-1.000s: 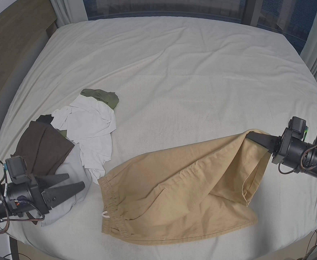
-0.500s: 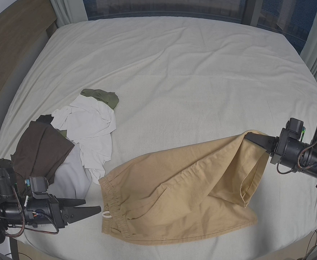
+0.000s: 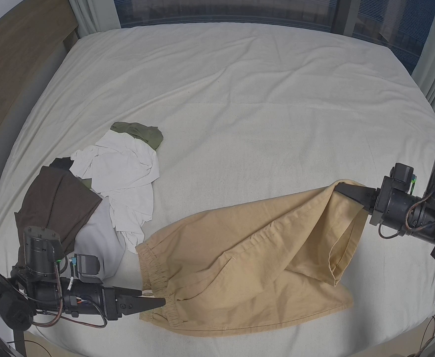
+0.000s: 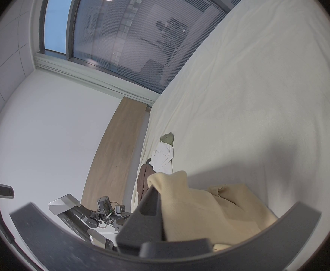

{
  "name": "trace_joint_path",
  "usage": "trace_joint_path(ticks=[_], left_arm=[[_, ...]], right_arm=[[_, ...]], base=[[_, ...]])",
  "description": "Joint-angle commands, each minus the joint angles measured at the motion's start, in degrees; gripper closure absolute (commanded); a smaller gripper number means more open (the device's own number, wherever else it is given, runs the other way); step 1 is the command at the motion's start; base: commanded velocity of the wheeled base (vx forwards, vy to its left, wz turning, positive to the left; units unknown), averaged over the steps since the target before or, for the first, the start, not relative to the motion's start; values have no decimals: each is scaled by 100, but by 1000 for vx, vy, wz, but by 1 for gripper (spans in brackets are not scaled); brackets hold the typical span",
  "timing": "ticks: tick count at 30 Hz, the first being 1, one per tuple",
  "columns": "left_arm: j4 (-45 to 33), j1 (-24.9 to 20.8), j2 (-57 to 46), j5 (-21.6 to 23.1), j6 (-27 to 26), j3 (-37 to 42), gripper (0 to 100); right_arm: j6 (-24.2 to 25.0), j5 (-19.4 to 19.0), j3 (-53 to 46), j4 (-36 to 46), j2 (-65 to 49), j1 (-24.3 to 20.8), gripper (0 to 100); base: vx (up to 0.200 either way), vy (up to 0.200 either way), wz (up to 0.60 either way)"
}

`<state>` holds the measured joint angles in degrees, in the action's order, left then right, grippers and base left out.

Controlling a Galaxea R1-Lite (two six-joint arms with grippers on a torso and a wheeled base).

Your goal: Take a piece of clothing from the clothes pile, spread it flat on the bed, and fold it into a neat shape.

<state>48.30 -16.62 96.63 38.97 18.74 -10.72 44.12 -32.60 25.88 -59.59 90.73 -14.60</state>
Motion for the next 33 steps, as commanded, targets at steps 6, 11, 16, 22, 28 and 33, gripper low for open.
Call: trace_joint_path(ticks=[6, 11, 16, 22, 28, 33], left_arm=[[400, -254, 848, -13, 209, -18, 0], [848, -404, 1235, -232, 306, -36, 0], [1278, -588, 1578, -320, 447, -36, 0], [1674, -668, 1762, -663, 596, 52, 0], [1692, -694, 1683, -663, 666, 263, 0], [1744, -711, 1754, -663, 666, 289, 0]], right_arm=[[0, -1, 22, 0, 67, 19, 100], [0, -1, 22, -9, 58, 10, 100], [0, -1, 5, -150, 67, 10, 100], [0, -1, -4, -202, 67, 19, 100], [0, 8, 5, -202, 67, 19, 100], [9, 8, 13, -211, 67, 10, 100]], base=[[0, 0, 0], [0, 0, 0], [0, 0, 0], [0, 0, 0], [0, 0, 0], [0, 0, 0]])
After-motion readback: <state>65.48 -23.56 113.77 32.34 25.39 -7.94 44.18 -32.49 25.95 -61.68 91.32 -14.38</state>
